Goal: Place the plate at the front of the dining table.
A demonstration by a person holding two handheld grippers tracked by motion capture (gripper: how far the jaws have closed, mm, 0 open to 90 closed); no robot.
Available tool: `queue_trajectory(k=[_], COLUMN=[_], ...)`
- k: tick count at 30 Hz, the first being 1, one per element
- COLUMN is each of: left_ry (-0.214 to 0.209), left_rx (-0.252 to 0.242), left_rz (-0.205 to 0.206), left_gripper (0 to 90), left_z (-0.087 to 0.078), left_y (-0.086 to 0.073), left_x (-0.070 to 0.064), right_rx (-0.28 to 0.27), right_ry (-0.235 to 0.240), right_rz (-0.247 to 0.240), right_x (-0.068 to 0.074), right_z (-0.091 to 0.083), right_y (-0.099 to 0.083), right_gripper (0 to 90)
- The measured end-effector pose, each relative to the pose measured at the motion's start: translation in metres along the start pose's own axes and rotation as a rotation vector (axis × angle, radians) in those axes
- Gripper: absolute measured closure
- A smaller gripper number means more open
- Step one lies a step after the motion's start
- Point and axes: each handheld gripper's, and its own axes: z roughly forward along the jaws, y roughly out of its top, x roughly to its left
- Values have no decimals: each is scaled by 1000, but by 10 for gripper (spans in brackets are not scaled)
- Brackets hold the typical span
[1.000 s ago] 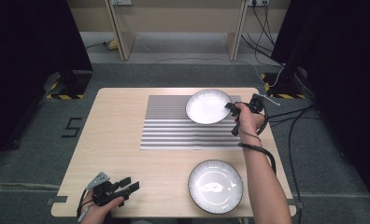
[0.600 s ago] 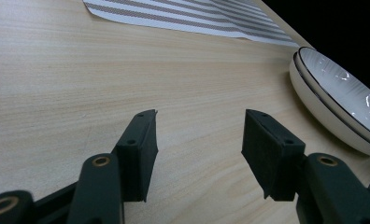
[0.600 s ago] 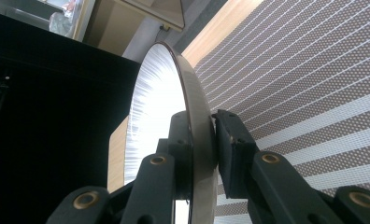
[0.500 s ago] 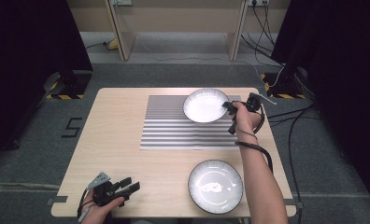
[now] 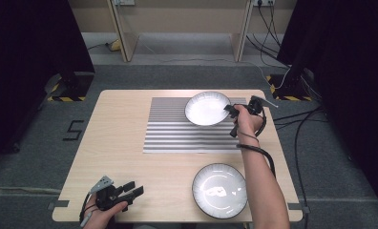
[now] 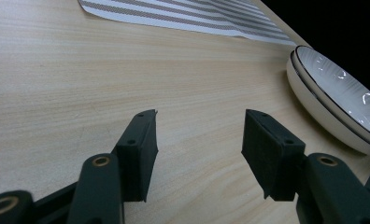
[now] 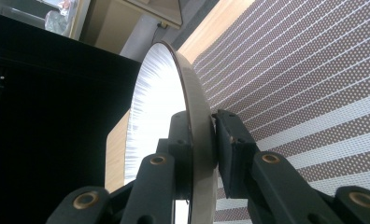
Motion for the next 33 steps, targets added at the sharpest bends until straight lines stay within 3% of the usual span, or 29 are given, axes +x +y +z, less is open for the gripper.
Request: queue_trajectory(k=[33], left_ry=[-5], left_rx=[0], left_rz=[5], left_gripper=[449], left_z=[0], left_y=[0], left_x=[-1], right_rx=[-1], right_ry=[-31], right_rz=[22], right_x=[-5], right_z=[26], right_y=[-8], right_gripper=[766])
